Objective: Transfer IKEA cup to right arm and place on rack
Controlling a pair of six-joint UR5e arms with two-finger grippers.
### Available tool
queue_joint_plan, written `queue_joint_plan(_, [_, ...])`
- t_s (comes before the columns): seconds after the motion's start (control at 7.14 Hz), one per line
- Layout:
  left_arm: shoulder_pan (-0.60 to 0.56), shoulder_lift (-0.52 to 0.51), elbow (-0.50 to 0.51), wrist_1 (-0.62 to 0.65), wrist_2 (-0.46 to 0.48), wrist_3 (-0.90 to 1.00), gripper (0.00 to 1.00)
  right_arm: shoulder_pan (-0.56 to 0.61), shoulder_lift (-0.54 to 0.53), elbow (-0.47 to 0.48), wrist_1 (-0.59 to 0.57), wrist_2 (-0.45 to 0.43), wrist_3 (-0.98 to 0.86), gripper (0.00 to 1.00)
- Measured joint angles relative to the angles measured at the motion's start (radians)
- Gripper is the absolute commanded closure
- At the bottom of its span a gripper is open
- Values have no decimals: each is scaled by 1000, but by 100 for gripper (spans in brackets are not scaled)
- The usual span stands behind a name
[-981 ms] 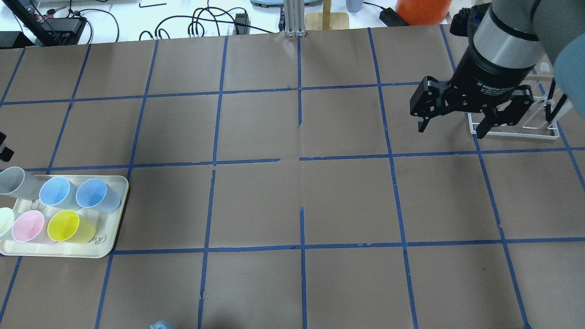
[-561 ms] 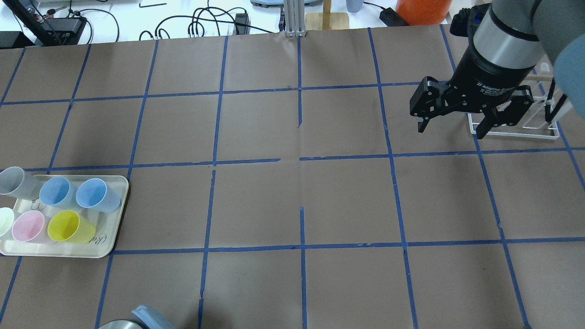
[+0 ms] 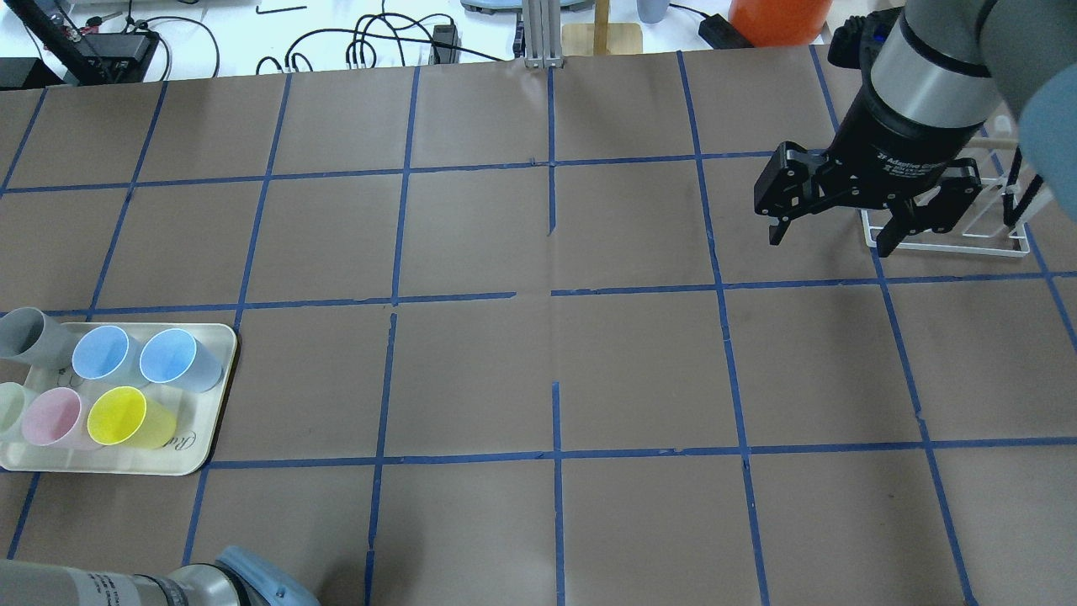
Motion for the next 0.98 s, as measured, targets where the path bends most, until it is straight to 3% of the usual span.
queue_joint_plan(0.56, [6,-78,-6,15,-18,-10,3,0,-1,1,2,0,2,0])
queue_joint_plan(0.84, [5,-108,-6,15,-17,-12,24,0,-1,1,3,0,3,0])
queue_joint_plan(0.98, [4,-121,-5,16,-16,-12,56,0,-1,1,4,-1,3,0])
